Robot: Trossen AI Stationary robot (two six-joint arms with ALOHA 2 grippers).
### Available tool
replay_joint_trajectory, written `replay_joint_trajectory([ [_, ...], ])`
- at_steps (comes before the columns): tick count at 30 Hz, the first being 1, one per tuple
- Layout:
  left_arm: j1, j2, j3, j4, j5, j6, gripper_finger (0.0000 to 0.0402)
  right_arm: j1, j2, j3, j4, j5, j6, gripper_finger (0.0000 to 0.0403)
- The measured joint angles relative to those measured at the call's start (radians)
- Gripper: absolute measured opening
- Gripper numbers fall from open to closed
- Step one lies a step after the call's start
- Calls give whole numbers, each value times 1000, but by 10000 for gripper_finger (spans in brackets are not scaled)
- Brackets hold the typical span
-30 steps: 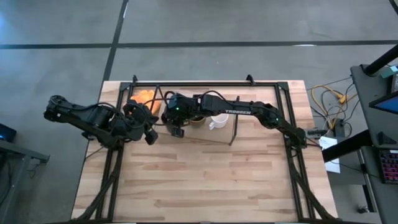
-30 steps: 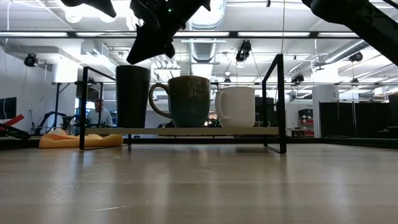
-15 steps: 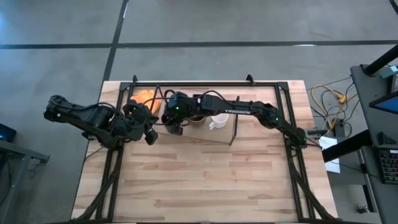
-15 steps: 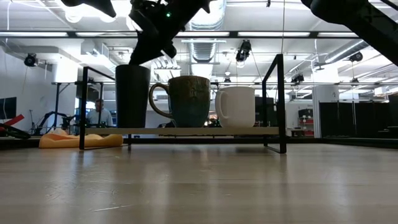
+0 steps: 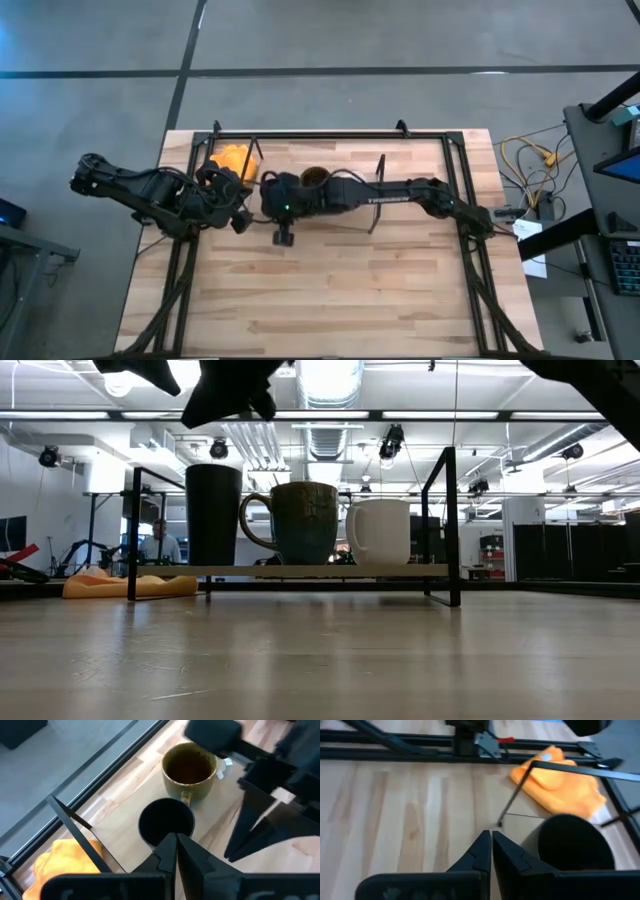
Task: Stack small to large cups/mugs on shelf
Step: Put the black cup on the shelf
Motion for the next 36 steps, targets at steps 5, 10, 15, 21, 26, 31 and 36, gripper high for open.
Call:
replay_joint_trajectory([
  [5, 0, 2, 0, 1, -1, -1, 0, 12, 27, -9, -9, 89, 75, 8],
  [10, 0, 2, 0, 1, 0, -3, 0, 3, 73, -15, 2, 91, 124, 8],
  [15, 0, 2, 0, 1, 0, -1, 0, -3, 91, -18, 9, 93, 146, 8],
  [21, 0, 2, 0, 2, -1, 1, 0, -23, 88, -24, 27, 165, 147, 8],
  [26, 0, 1, 0, 2, -1, 10, 0, -44, 88, -30, 28, 162, 179, 8],
  [31, 0, 0, 0, 2, -3, 29, 0, -58, 87, -33, 31, 160, 166, 8],
  [36, 0, 0, 0, 2, -3, 29, 0, -71, 87, -34, 32, 161, 165, 8],
])
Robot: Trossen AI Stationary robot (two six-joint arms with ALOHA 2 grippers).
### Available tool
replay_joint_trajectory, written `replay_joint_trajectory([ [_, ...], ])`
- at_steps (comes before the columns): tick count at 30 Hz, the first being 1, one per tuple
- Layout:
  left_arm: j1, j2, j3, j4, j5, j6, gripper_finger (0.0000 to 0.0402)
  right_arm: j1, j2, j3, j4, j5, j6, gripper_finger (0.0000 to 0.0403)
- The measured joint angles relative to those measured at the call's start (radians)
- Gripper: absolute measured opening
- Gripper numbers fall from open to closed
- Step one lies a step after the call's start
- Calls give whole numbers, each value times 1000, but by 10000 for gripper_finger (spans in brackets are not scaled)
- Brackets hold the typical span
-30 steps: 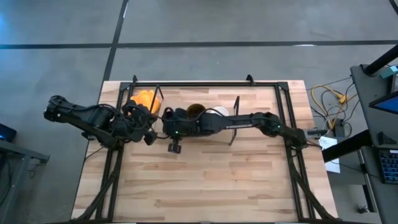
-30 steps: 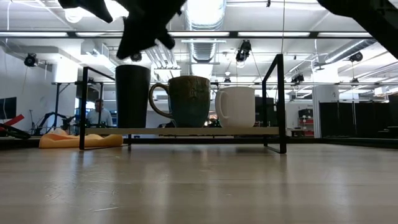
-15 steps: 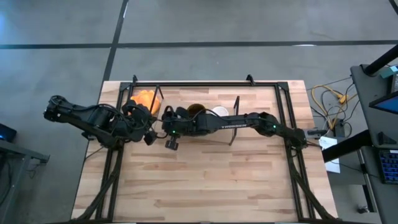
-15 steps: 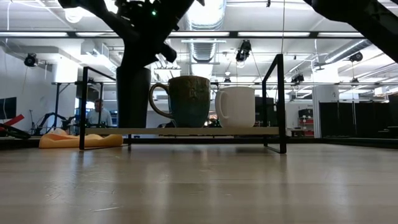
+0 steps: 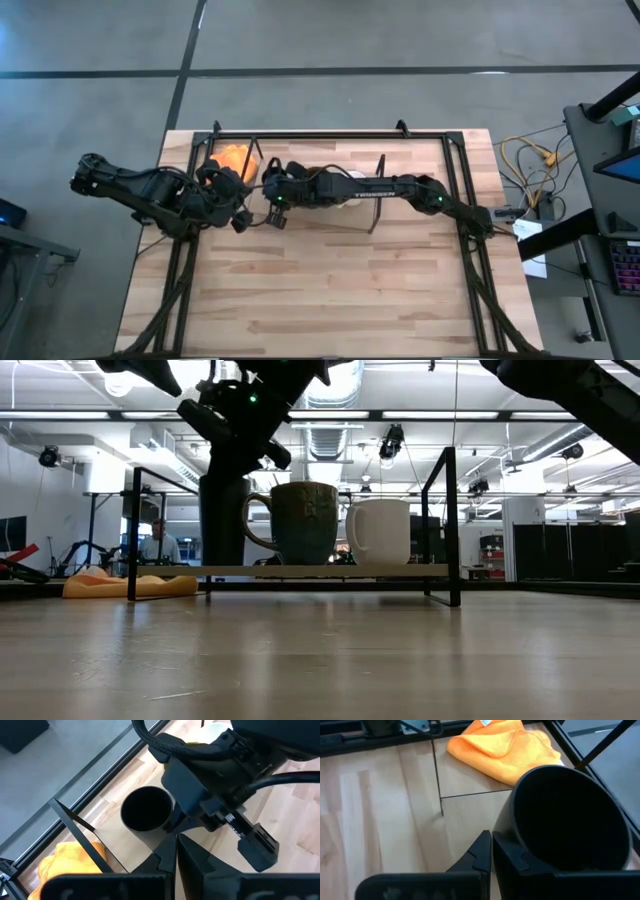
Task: Stack small to large cups/mugs on shelf
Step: Put the black cup on the shelf, then return to Home Position
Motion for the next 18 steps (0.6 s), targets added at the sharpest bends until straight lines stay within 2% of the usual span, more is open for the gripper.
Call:
replay_joint_trajectory([
  [11, 0, 0, 0, 0, 0, -2, 0, -2, 0, 8, -3, -1, 11, 8],
  [18, 0, -10, 10, -1, 25, 19, 0, 60, -53, 53, -11, -2, 3, 8],
])
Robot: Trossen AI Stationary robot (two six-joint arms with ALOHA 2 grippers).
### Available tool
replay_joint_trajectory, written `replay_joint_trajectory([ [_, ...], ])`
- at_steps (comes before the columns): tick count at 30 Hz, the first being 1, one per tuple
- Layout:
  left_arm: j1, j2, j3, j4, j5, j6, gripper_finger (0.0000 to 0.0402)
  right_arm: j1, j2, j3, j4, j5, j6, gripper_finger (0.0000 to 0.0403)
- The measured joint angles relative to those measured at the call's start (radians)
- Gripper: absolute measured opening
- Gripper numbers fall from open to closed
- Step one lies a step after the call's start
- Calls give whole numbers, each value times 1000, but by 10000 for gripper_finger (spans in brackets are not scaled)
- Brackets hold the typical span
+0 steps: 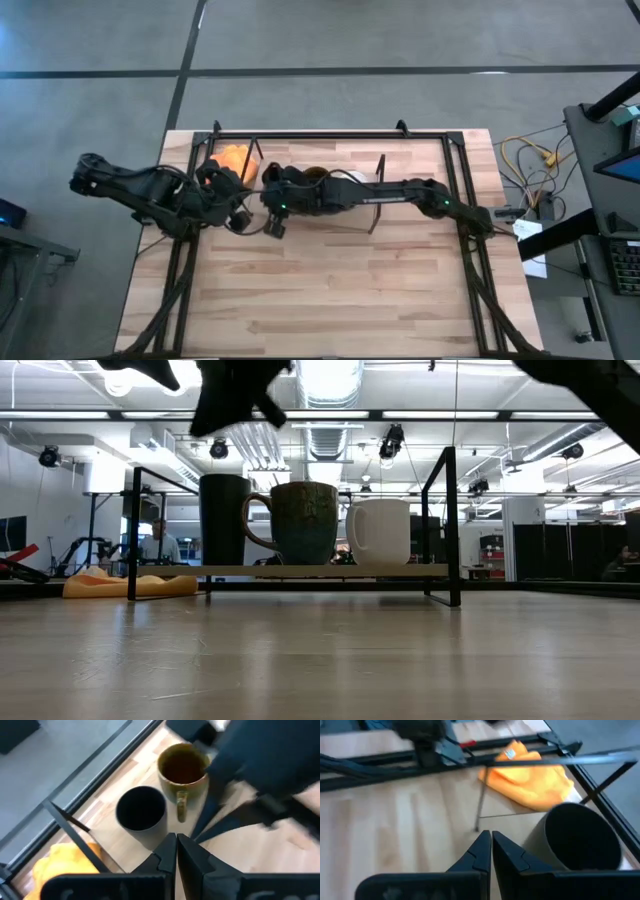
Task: Stack small to large cups/mugs on shelf
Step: Return to Home Position
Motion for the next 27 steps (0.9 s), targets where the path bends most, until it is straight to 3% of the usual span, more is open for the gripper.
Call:
replay_joint_trajectory([
  [13, -1, -69, 60, 2, 161, 27, 0, 145, -219, 1, -118, 4, -27, 9],
  [27, -3, -161, 59, 9, 181, 83, 0, 170, -303, -7, -317, 9, -27, 9],
])
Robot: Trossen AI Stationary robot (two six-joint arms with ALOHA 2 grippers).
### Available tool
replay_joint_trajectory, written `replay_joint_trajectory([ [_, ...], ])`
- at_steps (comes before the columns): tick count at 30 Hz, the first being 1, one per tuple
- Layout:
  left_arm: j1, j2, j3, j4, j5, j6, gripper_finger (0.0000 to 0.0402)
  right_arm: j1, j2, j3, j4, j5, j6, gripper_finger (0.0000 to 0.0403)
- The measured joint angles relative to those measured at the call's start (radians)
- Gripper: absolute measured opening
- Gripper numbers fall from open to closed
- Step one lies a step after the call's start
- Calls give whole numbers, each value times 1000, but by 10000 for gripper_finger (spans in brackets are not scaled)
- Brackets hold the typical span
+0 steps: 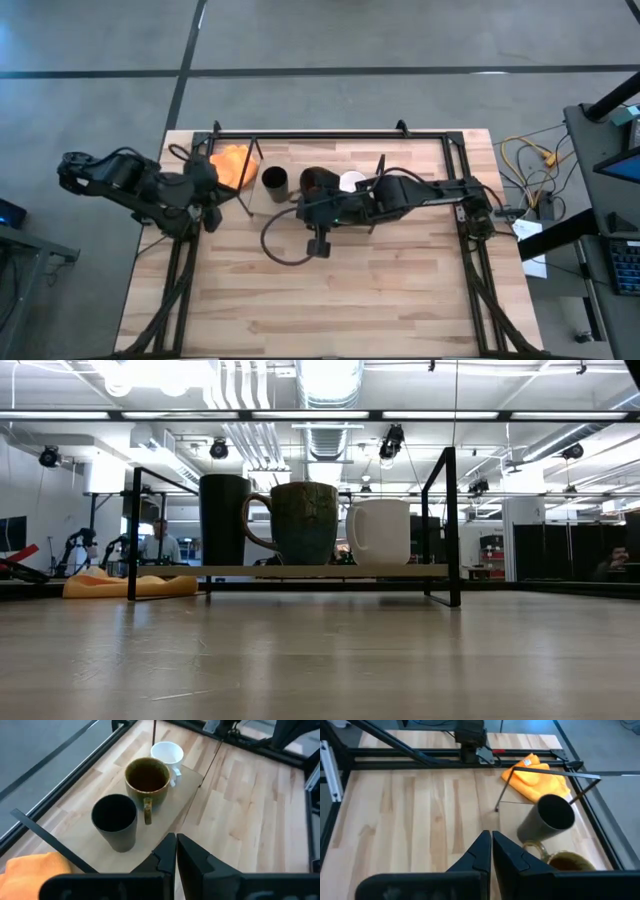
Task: Stack small to large cups/mugs on shelf
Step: Return to Home Position
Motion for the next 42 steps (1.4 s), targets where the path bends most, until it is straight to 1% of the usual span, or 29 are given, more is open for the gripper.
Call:
replay_joint_trajectory([
  [5, 0, -58, 0, 0, 0, 0, 0, 1, -13, -5, -24, -1, -19, 9],
  [9, 0, -105, 0, 0, 0, -4, 0, -4, -68, -6, -45, 0, -25, 9],
  [13, 0, -129, 0, 3, -6, 46, 0, -3, -149, -11, -50, -1, -44, 9],
  [18, 0, -148, 0, 55, -69, 117, 0, -4, -271, -34, -108, -4, -34, 9],
  [21, 0, -162, -8, 90, -93, 151, 0, -5, -350, -84, -132, -4, -17, 9],
  [24, 0, -187, -48, 150, -142, 193, 0, -5, -438, -166, -128, -4, -17, 9],
  [27, 0, -235, -111, 189, -154, 202, 0, -5, -535, -261, -123, -4, -14, 9],
  [32, 0, -324, -264, 381, -159, 210, 0, -5, -709, -462, -85, -5, 11, 9],
  [36, 0, -377, -382, 558, -227, 233, 0, -5, -841, -657, 86, -41, -2, 9],
  [39, 0, -397, -465, 690, -230, 231, 0, -5, -927, -797, 215, -86, -57, 9],
  [42, 0, -398, -537, 820, -230, 256, 0, -5, -1006, -932, 265, -93, -89, 9],
])
